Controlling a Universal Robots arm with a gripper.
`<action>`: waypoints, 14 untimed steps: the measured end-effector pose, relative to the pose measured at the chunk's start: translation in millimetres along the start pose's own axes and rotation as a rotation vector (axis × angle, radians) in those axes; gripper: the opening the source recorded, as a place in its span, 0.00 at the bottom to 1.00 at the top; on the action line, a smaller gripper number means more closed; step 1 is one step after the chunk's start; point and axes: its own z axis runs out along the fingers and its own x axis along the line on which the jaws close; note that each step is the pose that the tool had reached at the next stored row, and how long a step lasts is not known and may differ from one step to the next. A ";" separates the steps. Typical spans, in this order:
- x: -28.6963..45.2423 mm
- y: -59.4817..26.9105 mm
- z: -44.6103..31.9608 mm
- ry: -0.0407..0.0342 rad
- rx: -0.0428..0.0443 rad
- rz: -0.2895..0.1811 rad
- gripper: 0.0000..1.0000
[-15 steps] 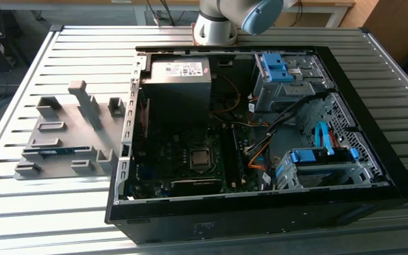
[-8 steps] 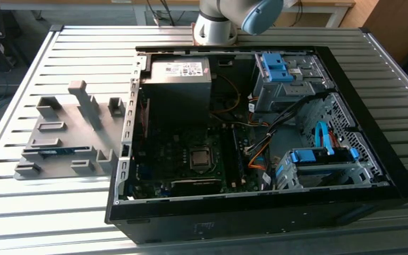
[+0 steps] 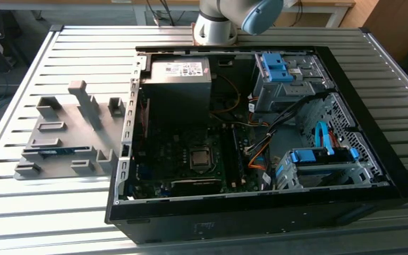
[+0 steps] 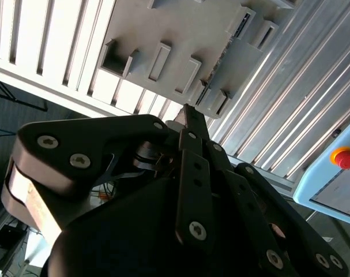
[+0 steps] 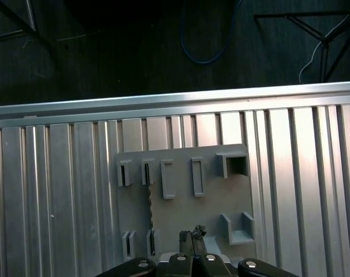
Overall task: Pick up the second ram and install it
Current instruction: 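Pick up the second ram and move it above second insertion slot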
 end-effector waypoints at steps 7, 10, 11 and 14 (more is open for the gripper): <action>0.0 -0.1 0.1 0.0000 0.0001 0.000 0.11; 0.0 0.0 0.1 0.0000 0.0000 0.000 0.11; 0.0 0.0 0.1 -0.0001 0.0001 0.000 0.11; 0.0 0.0 0.1 -0.0001 0.0000 -0.001 0.23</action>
